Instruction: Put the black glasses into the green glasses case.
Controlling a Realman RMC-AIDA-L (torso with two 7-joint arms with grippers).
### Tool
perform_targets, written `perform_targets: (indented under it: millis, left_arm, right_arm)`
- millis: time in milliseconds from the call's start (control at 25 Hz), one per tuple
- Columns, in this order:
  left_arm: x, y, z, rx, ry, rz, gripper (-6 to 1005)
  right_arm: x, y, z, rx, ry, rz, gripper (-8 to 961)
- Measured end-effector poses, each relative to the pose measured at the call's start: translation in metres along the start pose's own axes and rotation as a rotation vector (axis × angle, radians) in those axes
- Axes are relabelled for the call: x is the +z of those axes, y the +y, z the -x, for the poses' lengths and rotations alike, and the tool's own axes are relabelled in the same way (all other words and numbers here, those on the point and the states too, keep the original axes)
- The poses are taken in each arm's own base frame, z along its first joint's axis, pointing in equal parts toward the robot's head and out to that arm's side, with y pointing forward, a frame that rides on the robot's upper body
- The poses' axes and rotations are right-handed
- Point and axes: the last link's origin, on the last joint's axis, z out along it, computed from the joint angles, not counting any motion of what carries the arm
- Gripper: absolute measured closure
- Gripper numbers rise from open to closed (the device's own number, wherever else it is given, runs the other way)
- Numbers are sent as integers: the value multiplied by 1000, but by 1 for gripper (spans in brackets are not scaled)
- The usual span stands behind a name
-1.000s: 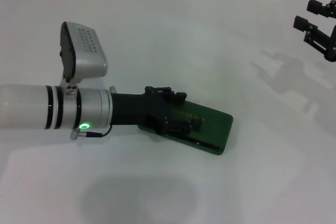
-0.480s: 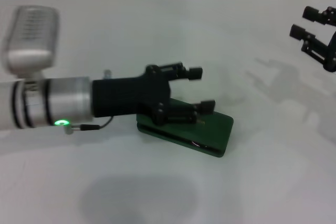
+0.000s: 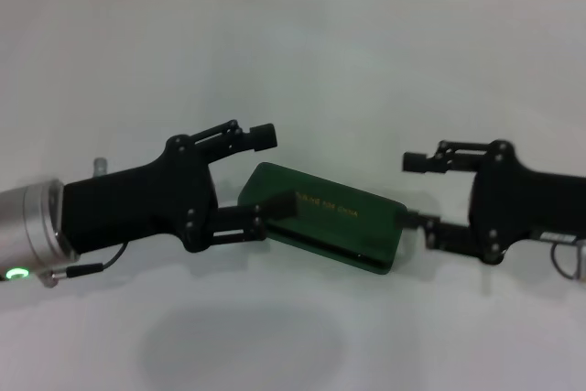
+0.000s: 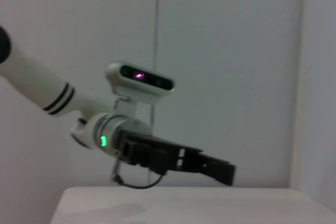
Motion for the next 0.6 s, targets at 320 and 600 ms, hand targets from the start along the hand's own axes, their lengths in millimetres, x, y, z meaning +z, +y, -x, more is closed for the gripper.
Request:
perform_targets:
  millis: [320,600]
  left_arm:
    - [-4,14,9,50,29,-2,145]
    - [-9,16,10,70,28,1,141]
  right_arm:
    - [9,9,-9,-48,-9,28,364]
    - [9,7,-7,-75,-29,8,170]
